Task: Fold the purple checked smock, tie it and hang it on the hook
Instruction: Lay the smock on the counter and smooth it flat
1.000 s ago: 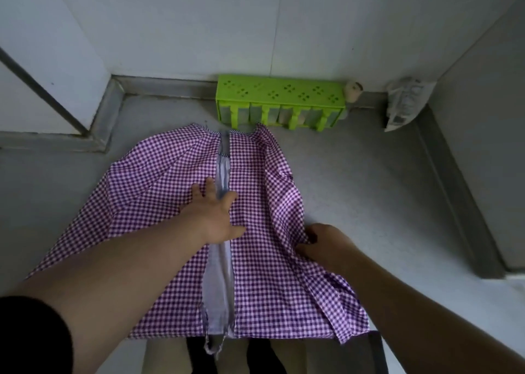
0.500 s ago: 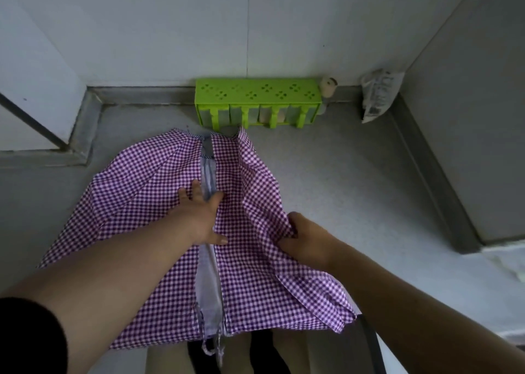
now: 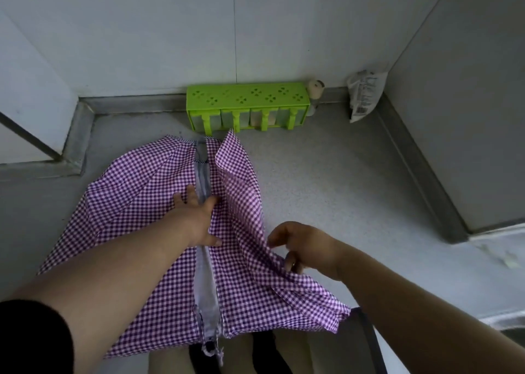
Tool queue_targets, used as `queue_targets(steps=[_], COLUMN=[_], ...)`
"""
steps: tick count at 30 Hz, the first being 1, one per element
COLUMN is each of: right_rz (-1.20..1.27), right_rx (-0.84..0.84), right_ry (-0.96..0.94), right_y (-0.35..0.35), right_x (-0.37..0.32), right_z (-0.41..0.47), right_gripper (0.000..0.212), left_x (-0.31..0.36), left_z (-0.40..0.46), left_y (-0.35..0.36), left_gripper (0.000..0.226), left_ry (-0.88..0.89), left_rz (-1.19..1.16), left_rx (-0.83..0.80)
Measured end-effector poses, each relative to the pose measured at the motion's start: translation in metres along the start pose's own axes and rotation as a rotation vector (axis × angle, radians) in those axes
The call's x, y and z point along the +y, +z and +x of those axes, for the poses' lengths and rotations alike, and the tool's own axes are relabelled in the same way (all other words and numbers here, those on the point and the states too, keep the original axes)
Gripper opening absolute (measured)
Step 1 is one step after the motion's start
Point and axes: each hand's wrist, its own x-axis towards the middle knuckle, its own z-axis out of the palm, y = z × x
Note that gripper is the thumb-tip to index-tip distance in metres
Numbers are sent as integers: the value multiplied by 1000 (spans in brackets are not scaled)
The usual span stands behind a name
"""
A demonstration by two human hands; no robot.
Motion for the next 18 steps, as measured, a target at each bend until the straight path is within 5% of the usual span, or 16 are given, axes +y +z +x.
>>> queue_targets(steps=[6, 12, 18], right_rz=[-584, -793, -710], right_rx=[197, 203, 339], right_ry=[-47, -137, -357], right_y=[36, 46, 24], right_x=[24, 37, 21], right_z=[28, 37, 8], right_gripper=[83, 56, 31], left_x=[-1, -20, -2], left_z=[5, 56, 9], left_y=[1, 25, 1], left_gripper=[135, 157, 128], left_ry=[9, -13, -14], left_rz=[-12, 53, 34], left_rx=[11, -46, -31])
